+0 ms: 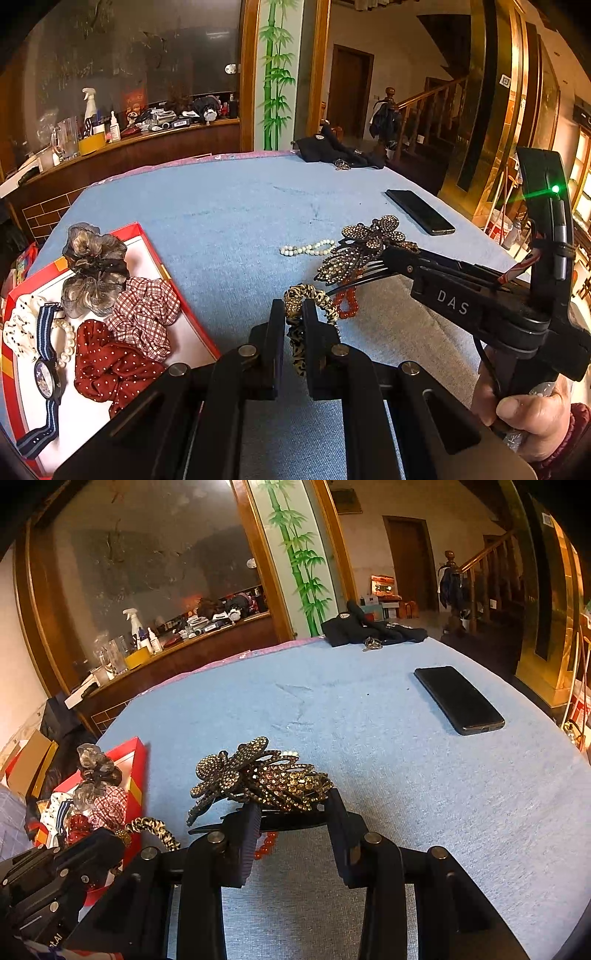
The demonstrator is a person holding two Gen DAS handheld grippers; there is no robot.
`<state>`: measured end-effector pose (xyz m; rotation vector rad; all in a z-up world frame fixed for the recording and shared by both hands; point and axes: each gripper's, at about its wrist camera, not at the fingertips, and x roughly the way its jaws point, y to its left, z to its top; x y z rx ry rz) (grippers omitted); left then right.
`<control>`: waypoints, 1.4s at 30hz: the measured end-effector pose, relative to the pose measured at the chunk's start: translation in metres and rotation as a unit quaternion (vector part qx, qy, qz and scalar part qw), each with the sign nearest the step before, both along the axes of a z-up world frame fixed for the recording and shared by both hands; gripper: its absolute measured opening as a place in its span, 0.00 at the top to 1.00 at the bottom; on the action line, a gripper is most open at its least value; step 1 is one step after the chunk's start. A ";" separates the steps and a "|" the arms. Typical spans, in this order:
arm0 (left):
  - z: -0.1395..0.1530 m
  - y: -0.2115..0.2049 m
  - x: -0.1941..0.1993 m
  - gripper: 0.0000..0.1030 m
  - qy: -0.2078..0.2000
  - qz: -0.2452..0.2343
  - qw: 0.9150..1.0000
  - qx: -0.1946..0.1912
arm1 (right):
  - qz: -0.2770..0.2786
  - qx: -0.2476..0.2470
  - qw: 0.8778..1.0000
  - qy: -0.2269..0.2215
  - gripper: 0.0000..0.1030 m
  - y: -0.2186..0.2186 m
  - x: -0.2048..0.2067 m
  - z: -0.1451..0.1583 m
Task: Organize jewelry
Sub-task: 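Grasp the jeweled butterfly hair clip with the right tool and lift it, then carry the leopard scrunchie in the left tool and clip in the right tool to the box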
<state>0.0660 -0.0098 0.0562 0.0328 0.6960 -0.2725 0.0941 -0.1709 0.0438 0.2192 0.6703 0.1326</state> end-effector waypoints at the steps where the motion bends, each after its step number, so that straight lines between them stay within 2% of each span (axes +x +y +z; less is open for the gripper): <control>1: 0.000 0.000 0.000 0.92 0.000 0.000 1.000 0.000 | 0.000 0.000 1.000 -0.001 0.64 0.000 0.000 0.001; 16: 0.013 0.010 -0.003 0.92 -0.013 0.005 1.000 -0.017 | 0.001 0.014 1.000 -0.012 0.64 -0.001 -0.005 0.005; 33: 0.043 0.078 -0.006 0.92 -0.040 0.058 0.996 -0.062 | 0.021 0.057 0.997 -0.038 0.63 0.021 -0.027 0.019; 42: 0.053 0.129 -0.009 0.92 -0.051 0.098 0.991 -0.074 | 0.069 0.069 0.994 -0.046 0.63 0.062 -0.038 0.028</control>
